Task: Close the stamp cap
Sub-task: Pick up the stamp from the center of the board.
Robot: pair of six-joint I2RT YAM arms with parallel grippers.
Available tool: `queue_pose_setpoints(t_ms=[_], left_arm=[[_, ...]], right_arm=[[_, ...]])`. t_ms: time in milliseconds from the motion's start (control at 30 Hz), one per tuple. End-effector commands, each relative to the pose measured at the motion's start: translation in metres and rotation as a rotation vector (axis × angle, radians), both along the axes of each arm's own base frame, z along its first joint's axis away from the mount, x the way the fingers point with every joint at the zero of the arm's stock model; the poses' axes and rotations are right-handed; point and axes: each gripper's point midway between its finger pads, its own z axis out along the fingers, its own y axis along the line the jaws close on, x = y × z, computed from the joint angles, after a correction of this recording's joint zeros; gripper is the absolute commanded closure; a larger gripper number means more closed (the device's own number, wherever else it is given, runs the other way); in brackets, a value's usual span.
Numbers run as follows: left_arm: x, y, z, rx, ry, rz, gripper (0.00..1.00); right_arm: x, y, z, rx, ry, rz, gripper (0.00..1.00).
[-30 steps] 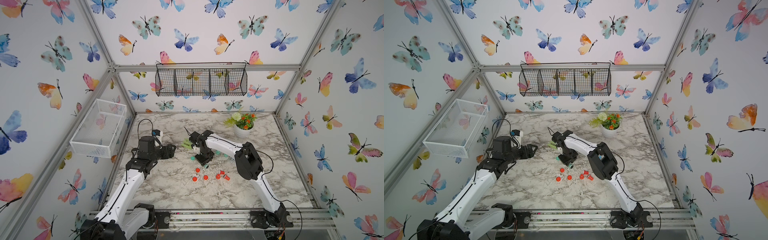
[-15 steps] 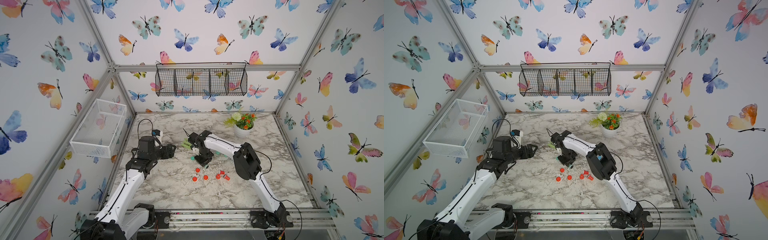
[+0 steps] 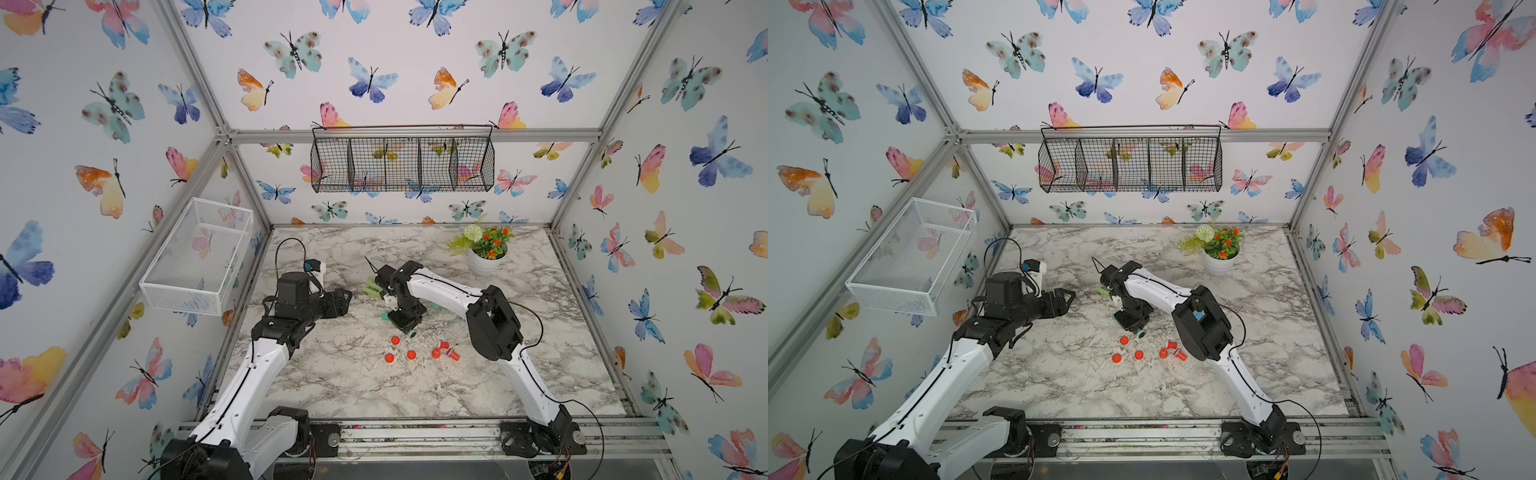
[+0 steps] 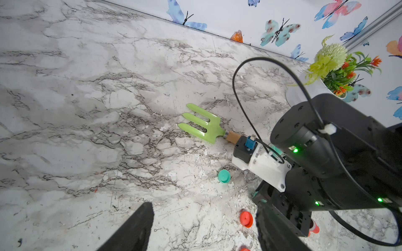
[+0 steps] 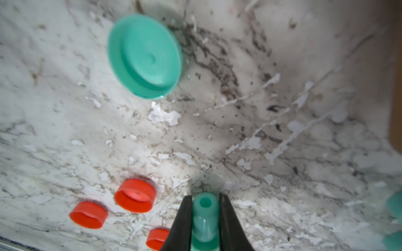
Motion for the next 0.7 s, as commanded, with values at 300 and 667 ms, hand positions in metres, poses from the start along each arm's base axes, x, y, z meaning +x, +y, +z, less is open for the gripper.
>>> queue_pose_setpoints(t_ms=[300, 667], left_arm=[[-0.007, -0.025, 0.052, -0.165, -0.096, -0.103, 0.25], [-0.031, -0.055, 0.151, -0.351, -0.332, -0.257, 0.24]], right_arm=[[0.035, 0.042, 0.127, 0.558, -0.289, -0.23, 0.86], [0.015, 0.061, 0.284, 1.335, -0.224, -0.516, 0.88]])
